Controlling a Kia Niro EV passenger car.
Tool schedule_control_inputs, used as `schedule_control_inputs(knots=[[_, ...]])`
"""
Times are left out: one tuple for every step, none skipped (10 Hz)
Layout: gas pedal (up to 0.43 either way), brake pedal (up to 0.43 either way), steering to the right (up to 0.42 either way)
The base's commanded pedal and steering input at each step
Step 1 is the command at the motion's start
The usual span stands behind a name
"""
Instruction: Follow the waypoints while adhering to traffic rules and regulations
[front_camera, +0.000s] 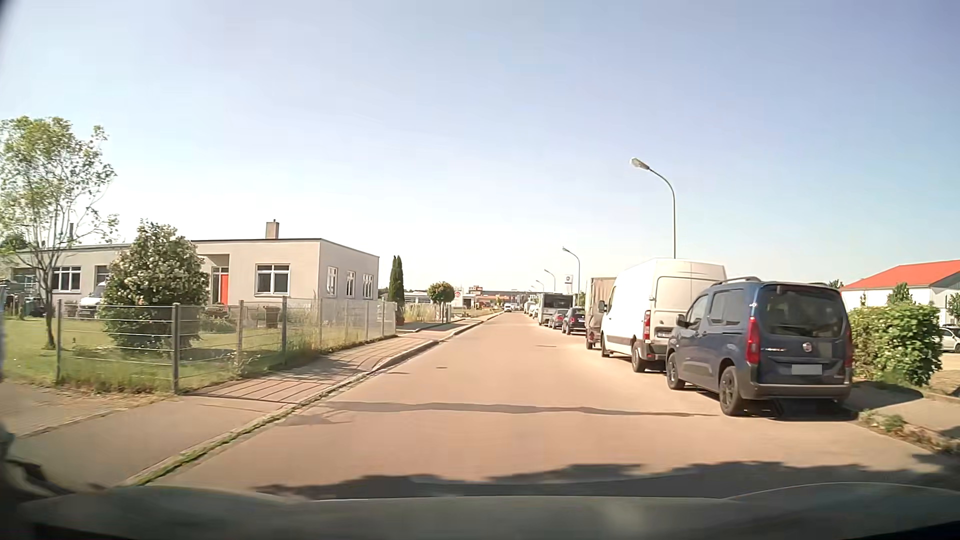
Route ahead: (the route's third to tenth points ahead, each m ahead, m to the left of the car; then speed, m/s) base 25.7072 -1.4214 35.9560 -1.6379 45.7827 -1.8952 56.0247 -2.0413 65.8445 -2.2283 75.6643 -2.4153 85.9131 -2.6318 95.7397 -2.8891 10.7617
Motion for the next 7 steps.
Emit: schedule_control_inputs(knots=[[0.189,0.0,-0.003],[0.189,0.0,0.001],[0.189,0.0,0.002],[0.189,0.0,0.002],[0.197,0.0,0.003],[0.197,0.0,0.002],[0.197,0.0,0.002]])
